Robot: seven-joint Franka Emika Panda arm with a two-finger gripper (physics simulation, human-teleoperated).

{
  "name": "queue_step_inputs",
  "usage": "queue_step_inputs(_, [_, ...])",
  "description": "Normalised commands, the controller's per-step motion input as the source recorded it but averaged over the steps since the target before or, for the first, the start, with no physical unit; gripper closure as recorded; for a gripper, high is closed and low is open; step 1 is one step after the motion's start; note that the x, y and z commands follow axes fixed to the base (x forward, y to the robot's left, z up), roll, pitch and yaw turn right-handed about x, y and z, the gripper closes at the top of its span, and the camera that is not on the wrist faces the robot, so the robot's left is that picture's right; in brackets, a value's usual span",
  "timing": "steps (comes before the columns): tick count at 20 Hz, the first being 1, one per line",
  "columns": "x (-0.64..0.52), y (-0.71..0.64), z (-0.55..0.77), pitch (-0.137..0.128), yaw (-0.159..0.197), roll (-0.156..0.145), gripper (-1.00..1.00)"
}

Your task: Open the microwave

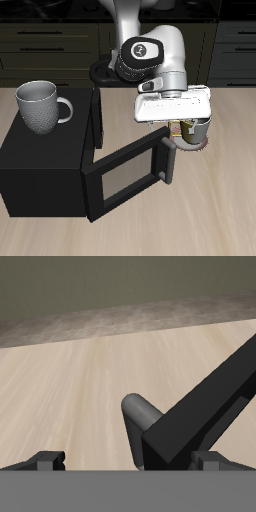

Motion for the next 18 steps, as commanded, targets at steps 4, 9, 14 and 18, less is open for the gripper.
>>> queue_step_inputs(4, [0.07, 0.19, -0.01, -0.007, -0.017, 0.043, -1.0])
queue_step_inputs(9, [0.14, 0.15, -0.02, 0.014, -0.011, 0.028, -1.0])
queue_step_inputs(14, [0.22, 0.13, -0.04, -0.02, 0.021, 0.035, -1.0])
queue_step_inputs(18, [0.17, -0.07, -0.04, 0.011, 0.017, -0.034, -1.0])
